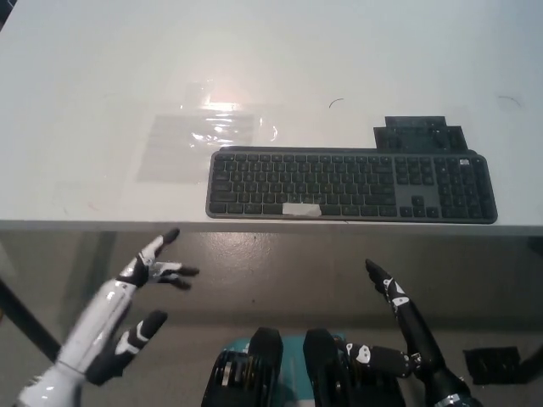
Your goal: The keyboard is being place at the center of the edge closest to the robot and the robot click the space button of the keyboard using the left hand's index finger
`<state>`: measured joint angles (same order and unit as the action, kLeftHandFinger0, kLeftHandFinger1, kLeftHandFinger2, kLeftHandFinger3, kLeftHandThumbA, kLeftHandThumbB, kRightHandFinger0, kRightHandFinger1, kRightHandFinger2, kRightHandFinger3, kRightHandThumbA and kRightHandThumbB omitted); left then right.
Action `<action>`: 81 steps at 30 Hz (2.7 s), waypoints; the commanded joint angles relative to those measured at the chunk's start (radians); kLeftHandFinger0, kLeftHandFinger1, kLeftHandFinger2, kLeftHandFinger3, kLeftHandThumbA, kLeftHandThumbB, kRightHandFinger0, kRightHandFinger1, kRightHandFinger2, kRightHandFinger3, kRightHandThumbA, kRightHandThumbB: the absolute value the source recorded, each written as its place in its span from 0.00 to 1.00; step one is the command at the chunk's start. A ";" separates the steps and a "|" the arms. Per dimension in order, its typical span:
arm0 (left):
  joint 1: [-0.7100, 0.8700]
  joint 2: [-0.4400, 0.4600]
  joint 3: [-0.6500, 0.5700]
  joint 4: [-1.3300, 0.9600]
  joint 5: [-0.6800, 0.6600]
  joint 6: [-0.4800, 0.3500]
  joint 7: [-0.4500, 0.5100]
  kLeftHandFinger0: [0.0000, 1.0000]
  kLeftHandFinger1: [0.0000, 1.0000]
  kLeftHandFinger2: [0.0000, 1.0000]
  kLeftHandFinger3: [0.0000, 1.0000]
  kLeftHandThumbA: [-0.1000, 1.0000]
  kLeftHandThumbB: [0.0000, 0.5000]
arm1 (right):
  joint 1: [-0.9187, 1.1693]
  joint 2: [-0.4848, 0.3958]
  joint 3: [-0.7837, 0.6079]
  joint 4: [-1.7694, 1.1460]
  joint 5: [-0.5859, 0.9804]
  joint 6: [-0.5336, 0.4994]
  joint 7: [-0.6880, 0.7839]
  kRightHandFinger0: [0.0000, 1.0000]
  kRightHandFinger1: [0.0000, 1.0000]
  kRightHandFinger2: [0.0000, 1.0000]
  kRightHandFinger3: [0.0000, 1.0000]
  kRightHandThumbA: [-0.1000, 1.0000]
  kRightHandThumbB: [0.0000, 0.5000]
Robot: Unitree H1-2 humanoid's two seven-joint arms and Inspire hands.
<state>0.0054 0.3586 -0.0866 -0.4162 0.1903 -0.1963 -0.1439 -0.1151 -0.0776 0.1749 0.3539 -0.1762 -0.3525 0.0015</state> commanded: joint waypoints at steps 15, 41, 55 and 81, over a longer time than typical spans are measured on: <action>-0.417 -0.048 -0.123 -0.031 0.375 0.234 -0.159 0.00 0.00 0.00 1.00 1.00 0.80 | -0.026 0.004 -0.002 -0.013 -0.010 -0.081 0.002 1.00 1.00 1.00 1.00 1.00 0.81; -0.582 -0.132 -0.271 0.598 0.462 0.231 -0.096 0.02 0.24 0.32 1.00 1.00 0.75 | -0.037 -0.002 -0.007 -0.030 -0.008 -0.085 0.003 1.00 1.00 1.00 1.00 1.00 0.85; -0.585 -0.151 -0.318 0.668 0.499 0.229 -0.080 0.05 0.34 0.42 1.00 1.00 0.81 | -0.031 -0.002 -0.006 -0.036 -0.015 -0.080 -0.001 1.00 1.00 1.00 1.00 1.00 0.84; -0.568 -0.179 -0.349 0.945 0.482 0.148 -0.010 0.04 0.34 0.36 1.00 1.00 0.73 | -0.052 -0.007 -0.007 -0.030 -0.017 -0.078 0.002 1.00 1.00 1.00 1.00 1.00 0.84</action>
<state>-0.5878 0.1849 -0.4169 0.4994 0.6581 -0.0832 -0.1544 -0.1347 -0.0816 0.1740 0.3472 -0.1880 -0.3860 0.0031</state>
